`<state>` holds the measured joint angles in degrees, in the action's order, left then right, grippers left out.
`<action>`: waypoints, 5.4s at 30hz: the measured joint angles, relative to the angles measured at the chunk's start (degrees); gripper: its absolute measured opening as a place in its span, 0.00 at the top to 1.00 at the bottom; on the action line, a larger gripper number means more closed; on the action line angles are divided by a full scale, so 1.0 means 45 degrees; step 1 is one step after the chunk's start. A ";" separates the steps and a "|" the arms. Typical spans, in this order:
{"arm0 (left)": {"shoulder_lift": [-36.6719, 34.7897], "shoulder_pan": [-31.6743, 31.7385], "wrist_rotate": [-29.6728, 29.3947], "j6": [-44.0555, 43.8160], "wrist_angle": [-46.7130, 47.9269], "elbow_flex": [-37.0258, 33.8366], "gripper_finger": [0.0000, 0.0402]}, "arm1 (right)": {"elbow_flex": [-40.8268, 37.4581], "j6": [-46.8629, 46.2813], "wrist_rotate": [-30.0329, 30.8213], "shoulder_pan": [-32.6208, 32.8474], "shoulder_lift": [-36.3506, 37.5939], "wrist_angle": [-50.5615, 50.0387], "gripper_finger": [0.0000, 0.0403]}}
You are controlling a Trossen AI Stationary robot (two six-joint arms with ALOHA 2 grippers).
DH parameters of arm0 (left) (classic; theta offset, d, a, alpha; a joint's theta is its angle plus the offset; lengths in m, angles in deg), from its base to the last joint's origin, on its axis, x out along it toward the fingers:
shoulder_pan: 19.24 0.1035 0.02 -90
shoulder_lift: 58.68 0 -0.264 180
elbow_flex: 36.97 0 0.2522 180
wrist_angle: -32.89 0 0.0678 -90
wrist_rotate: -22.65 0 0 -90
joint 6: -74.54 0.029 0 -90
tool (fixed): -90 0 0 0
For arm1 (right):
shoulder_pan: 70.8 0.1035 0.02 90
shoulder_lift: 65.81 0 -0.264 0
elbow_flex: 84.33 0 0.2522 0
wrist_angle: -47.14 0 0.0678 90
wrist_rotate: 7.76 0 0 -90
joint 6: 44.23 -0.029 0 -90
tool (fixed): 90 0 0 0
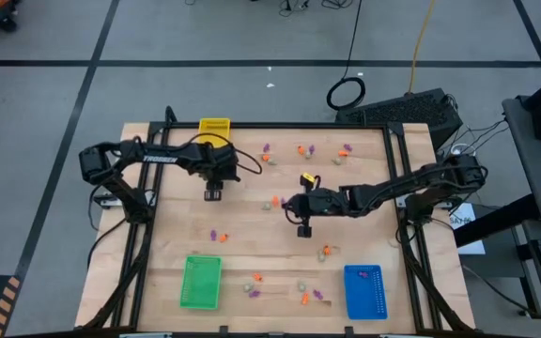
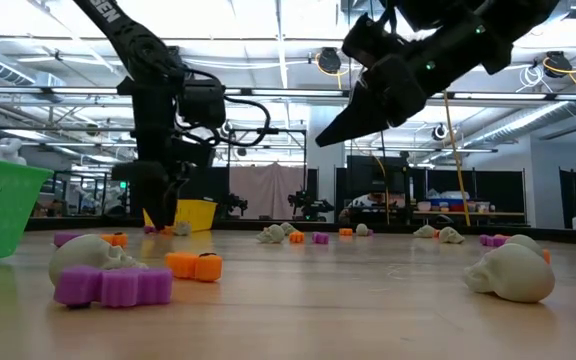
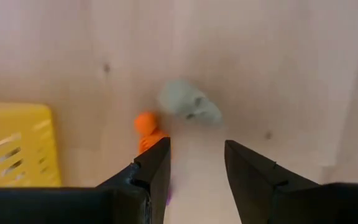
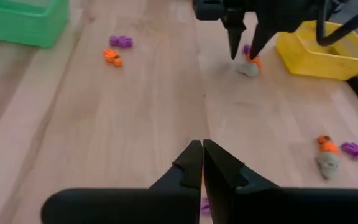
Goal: Sort Halloween decoration
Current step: Put the orange skeleton toy into the green bin, then put the purple skeleton toy into the blue bin
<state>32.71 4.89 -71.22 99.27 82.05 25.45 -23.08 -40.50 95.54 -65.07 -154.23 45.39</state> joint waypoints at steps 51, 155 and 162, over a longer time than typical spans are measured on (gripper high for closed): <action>-0.1617 0.0597 -0.0381 -0.2773 -0.1217 0.0233 0.98 | -0.0005 0.0000 0.1365 0.0220 0.0000 0.0005 1.00; -0.3414 -0.7516 0.1544 -0.6751 -1.7882 -0.7348 1.00 | 0.1040 -0.6174 0.2356 0.0050 -0.1820 -0.0628 0.75; -0.3414 -0.6639 0.2154 -0.6749 -1.8926 -0.8121 1.00 | 0.3588 -0.8761 0.2429 -0.0139 -0.3268 -0.5519 0.60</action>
<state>17.35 -24.99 -61.53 68.90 -3.11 -11.09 -6.94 -79.93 106.47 -65.70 -168.94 20.55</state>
